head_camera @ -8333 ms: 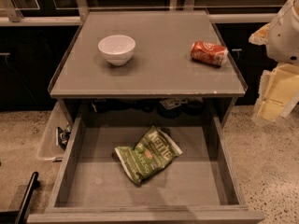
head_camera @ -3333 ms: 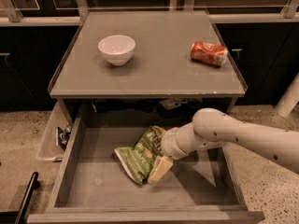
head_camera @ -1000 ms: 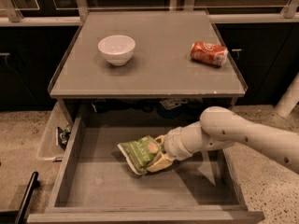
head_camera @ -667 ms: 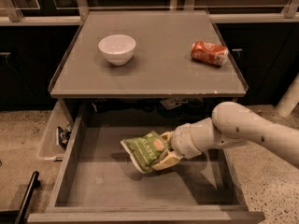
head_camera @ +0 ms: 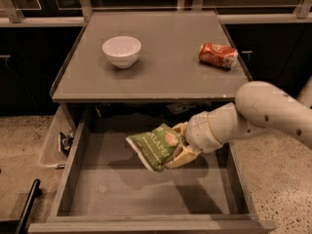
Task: Pick green jalapeno chip bag from top drawer and place on counter
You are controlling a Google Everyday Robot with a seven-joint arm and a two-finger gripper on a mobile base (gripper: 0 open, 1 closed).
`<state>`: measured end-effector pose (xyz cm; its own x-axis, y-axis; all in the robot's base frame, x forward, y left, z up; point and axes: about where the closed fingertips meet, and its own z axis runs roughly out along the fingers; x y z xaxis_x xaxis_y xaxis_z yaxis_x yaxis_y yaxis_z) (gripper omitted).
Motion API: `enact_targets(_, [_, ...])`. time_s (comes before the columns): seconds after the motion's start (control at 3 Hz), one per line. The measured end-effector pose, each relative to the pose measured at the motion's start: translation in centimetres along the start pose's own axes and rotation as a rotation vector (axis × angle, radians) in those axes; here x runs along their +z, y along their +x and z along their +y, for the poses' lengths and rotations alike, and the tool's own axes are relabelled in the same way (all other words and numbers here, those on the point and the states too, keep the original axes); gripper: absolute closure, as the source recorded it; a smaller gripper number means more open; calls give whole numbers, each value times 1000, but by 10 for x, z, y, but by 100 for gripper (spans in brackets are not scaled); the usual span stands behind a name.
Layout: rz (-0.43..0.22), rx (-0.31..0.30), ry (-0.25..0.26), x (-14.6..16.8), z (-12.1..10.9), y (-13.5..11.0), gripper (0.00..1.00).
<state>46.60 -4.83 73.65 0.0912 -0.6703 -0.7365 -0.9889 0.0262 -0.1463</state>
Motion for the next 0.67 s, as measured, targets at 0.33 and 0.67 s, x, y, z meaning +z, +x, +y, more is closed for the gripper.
enact_targets(0.33, [88, -68, 65, -54, -29, -39, 100])
enact_targets(0.67, [88, -68, 65, -54, -29, -39, 100])
